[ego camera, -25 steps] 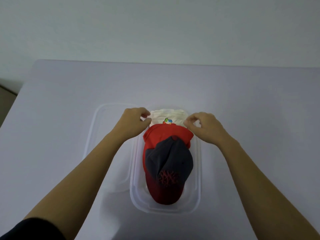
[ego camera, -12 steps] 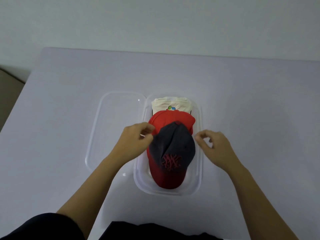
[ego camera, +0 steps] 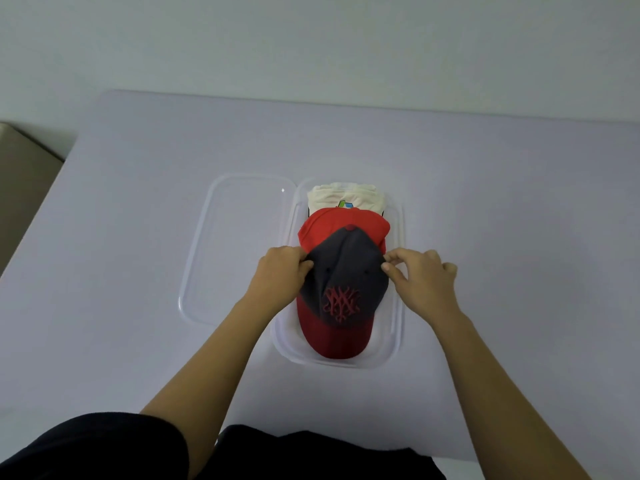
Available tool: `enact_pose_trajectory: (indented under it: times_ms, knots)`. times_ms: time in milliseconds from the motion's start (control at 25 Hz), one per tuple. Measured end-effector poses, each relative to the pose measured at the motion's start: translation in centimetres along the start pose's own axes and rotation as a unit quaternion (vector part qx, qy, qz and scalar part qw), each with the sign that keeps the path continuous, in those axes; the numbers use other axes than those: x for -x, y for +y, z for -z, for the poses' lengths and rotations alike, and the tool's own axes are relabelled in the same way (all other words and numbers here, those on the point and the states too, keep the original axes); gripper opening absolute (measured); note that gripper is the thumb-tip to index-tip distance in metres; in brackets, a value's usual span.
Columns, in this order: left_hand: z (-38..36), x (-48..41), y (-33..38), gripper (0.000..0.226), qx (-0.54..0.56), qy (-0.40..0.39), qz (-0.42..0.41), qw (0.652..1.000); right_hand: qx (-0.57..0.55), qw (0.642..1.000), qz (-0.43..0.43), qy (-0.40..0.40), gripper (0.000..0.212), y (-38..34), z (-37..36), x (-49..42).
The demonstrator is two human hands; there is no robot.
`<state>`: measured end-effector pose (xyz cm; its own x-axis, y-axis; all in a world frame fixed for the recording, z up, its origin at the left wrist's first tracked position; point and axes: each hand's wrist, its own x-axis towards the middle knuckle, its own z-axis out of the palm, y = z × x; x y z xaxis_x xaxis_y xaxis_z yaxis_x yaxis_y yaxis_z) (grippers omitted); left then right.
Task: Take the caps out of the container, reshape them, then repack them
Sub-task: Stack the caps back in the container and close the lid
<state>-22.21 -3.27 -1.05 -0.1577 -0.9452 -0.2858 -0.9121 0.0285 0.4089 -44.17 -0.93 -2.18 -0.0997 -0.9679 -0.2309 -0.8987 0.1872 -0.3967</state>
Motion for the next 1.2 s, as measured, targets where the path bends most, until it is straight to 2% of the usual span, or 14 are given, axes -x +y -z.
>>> enact_pose_trajectory:
  times_ms: [280,360,440,520,600,680,720,760,840,920,1000,1040,1120,1200]
  knots:
    - [-0.7,0.1,-0.8,0.025,-0.013,0.027,0.005,1.0,0.103,0.994,0.014,0.044,0.024,0.2,-0.3,0.3]
    - [-0.4,0.4,-0.7,0.022,0.027,0.036,-0.029,0.999,0.066,0.996,0.026,0.047,0.024,0.4,-0.7,0.3]
    - [0.7,0.7,-1.2,0.032,0.102,0.07,-0.031,0.992,-0.041,0.998,0.006,0.057,0.034,1.1,-1.5,0.9]
    - [1.8,0.3,-3.8,0.045,0.166,0.15,0.065,0.972,-0.186,0.979,-0.064,0.045,0.05,1.4,-3.0,2.3]
    - [2.0,-0.5,-8.2,0.054,0.132,0.196,0.231,0.944,-0.295,0.946,-0.135,0.008,0.056,1.0,-4.9,3.8]
    - [1.2,-0.5,-11.7,0.071,0.055,0.114,0.374,0.919,-0.356,0.919,-0.171,-0.009,0.051,0.7,-6.3,4.7]
    - [0.7,-0.5,-12.7,0.077,0.031,0.068,0.401,0.913,-0.368,0.913,-0.176,-0.004,0.049,0.6,-6.7,4.8]
    - [0.1,-0.4,-13.4,0.078,0.022,0.047,0.407,0.912,-0.37,0.912,-0.176,0.002,0.047,0.5,-6.8,4.9]
    - [-0.4,-0.5,-14.7,0.066,0.036,0.071,0.392,0.916,-0.359,0.918,-0.168,0.008,0.046,0.4,-6.9,4.8]
    - [-0.2,-0.7,-15.6,0.051,0.11,0.102,0.371,0.916,-0.346,0.924,-0.161,0.009,0.045,0.7,-7.0,4.6]
    - [0.2,-0.5,-16.0,0.056,0.23,0.098,0.356,0.9,-0.335,0.93,-0.154,0.015,0.044,0.8,-6.9,4.6]
    - [0.2,-0.4,-16.0,0.064,0.244,0.093,0.359,0.896,-0.334,0.93,-0.154,0.019,0.044,0.7,-6.8,4.6]
    - [0.2,-0.4,-16.4,0.075,0.172,0.064,0.376,0.908,-0.33,0.931,-0.152,0.024,0.043,0.4,-6.8,4.6]
    - [0.5,-0.4,-17.0,0.073,0.11,0.035,0.375,0.92,-0.323,0.934,-0.148,0.031,0.042,0.3,-6.9,4.7]
